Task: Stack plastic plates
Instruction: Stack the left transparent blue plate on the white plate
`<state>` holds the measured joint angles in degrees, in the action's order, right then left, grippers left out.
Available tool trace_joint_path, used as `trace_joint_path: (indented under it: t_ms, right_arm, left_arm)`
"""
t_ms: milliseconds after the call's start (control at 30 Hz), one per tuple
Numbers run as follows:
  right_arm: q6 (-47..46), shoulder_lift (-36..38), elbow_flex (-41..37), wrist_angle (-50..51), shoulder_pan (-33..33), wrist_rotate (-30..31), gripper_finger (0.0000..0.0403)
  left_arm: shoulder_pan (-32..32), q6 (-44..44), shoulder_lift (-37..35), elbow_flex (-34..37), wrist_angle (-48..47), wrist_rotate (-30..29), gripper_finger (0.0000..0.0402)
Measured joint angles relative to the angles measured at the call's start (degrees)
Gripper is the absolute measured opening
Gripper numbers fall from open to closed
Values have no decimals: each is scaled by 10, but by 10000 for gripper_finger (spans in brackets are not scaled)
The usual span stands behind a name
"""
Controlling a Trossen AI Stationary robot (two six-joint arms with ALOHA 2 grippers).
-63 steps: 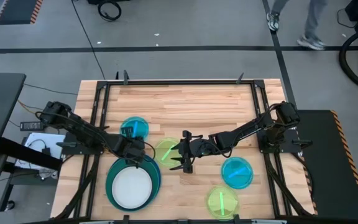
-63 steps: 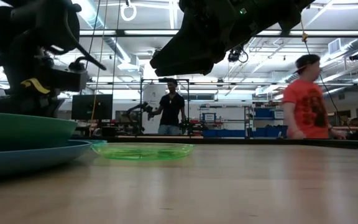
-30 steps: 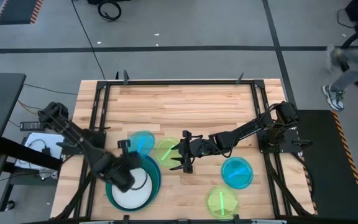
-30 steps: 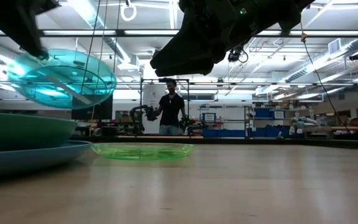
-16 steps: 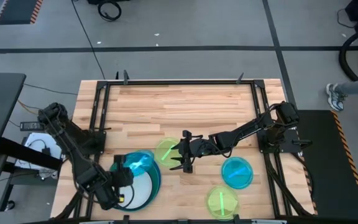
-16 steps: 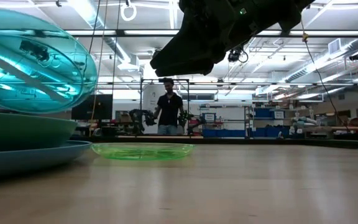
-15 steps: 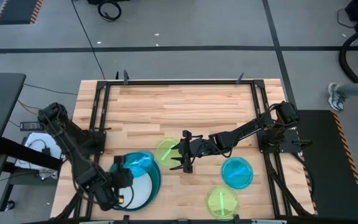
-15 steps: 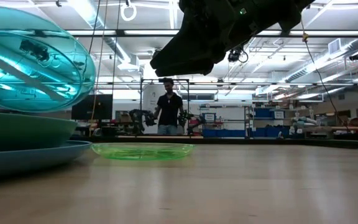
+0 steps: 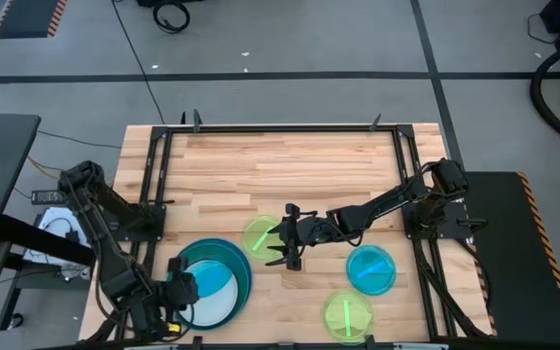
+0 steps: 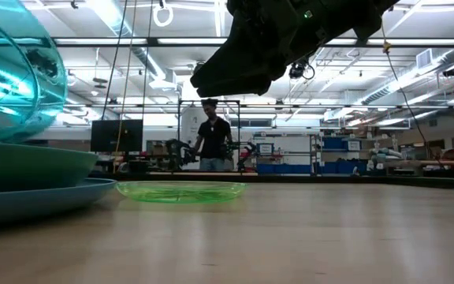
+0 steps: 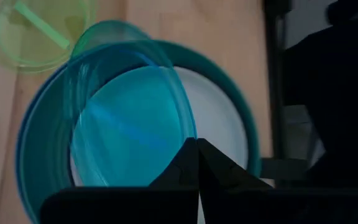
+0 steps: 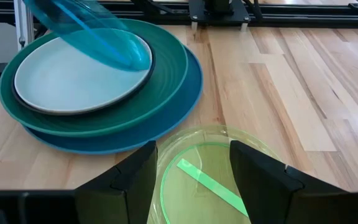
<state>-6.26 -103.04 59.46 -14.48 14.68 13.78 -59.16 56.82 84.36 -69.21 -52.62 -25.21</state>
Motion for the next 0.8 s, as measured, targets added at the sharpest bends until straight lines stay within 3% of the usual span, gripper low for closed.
trace_joint_path:
  t_ms: [567, 800]
  right_arm:
    - [0, 0, 0, 0, 0, -2, 212]
    - [0, 0, 0, 1, 0, -4, 212]
  left_arm:
    - [11, 60, 0, -17, 3, 56, 12]
    - [37, 63, 45, -16, 4, 124, 11]
